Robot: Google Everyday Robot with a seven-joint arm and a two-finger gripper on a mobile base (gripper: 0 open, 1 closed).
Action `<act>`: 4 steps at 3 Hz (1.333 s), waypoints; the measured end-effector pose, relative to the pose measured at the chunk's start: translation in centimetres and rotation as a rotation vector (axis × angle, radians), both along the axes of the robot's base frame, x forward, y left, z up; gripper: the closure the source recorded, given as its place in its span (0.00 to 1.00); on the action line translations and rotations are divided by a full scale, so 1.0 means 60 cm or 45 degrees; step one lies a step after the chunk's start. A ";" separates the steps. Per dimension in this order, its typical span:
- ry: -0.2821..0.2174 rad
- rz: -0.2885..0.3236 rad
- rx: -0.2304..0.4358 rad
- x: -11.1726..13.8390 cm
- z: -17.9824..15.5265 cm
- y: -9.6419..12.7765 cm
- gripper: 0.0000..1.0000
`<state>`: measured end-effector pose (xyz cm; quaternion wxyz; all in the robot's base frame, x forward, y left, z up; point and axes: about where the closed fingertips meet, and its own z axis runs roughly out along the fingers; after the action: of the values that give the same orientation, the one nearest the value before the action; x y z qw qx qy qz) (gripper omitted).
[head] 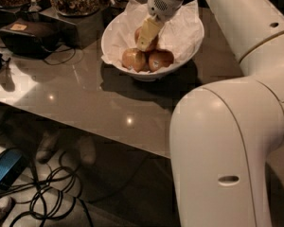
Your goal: Pick apple from white bowl
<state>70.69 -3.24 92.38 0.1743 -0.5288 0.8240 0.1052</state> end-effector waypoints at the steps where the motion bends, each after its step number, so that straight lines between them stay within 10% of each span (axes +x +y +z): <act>1: -0.018 -0.004 0.011 0.009 -0.003 0.007 0.84; 2: -0.050 -0.002 0.015 0.013 0.004 0.011 1.00; 4: -0.141 0.026 0.098 -0.026 0.071 0.012 1.00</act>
Offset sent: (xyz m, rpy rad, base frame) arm -0.0036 0.0030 0.0110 0.0007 -0.0496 0.0047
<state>69.10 -2.53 96.65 0.2388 -0.5350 0.8031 0.1091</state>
